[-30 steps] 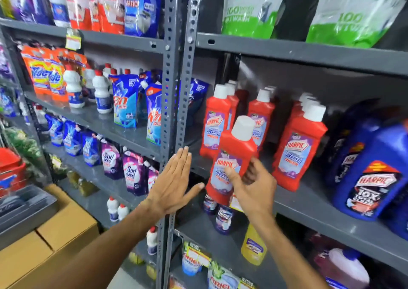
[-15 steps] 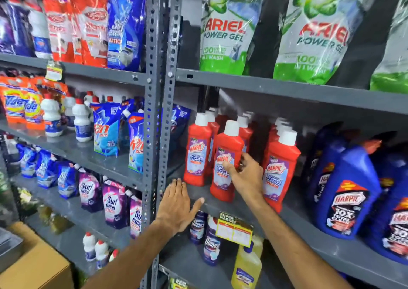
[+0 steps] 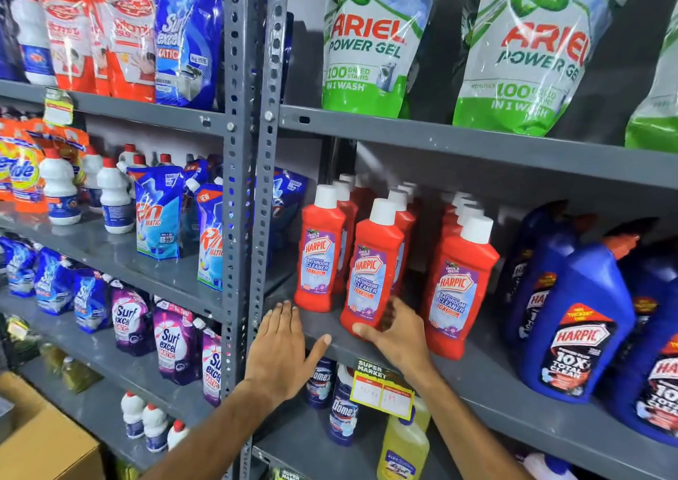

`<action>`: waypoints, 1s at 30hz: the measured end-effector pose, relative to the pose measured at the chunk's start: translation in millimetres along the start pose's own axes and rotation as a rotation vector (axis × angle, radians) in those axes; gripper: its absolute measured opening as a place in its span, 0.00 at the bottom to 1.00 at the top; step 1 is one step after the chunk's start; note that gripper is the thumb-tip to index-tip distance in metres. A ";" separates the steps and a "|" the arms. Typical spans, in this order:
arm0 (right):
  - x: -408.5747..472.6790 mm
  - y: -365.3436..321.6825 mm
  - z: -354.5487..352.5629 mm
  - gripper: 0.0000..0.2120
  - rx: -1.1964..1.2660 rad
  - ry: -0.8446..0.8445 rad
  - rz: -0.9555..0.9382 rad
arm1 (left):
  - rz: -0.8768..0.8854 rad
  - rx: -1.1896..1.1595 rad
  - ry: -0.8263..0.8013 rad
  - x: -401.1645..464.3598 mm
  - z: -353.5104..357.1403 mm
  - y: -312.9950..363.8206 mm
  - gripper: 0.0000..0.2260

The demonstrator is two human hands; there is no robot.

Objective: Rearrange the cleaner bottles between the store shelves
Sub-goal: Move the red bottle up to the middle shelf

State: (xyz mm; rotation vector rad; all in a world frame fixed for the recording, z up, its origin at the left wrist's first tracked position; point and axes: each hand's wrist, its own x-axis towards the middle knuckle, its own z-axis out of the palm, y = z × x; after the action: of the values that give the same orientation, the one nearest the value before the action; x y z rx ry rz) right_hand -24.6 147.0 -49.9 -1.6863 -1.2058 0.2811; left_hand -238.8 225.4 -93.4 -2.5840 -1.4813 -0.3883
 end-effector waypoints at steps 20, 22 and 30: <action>8.3 2.9 -5.0 0.35 0.126 -0.047 0.072 | -0.014 -0.030 -0.034 -2.5 -5.5 1.5 0.51; 8.0 2.7 -4.7 0.35 0.127 -0.053 0.073 | -0.015 -0.038 -0.033 -2.7 -6.0 1.4 0.51; 6.0 2.8 -4.9 0.35 0.116 -0.057 0.098 | -0.010 -0.052 -0.049 -1.0 -4.4 0.3 0.52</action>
State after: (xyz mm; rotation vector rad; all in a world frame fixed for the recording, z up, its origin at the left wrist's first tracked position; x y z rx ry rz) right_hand -16.9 149.0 -47.9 -1.6479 -1.1287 0.4539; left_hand -239.6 223.3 -89.5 -2.6454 -1.5204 -0.3721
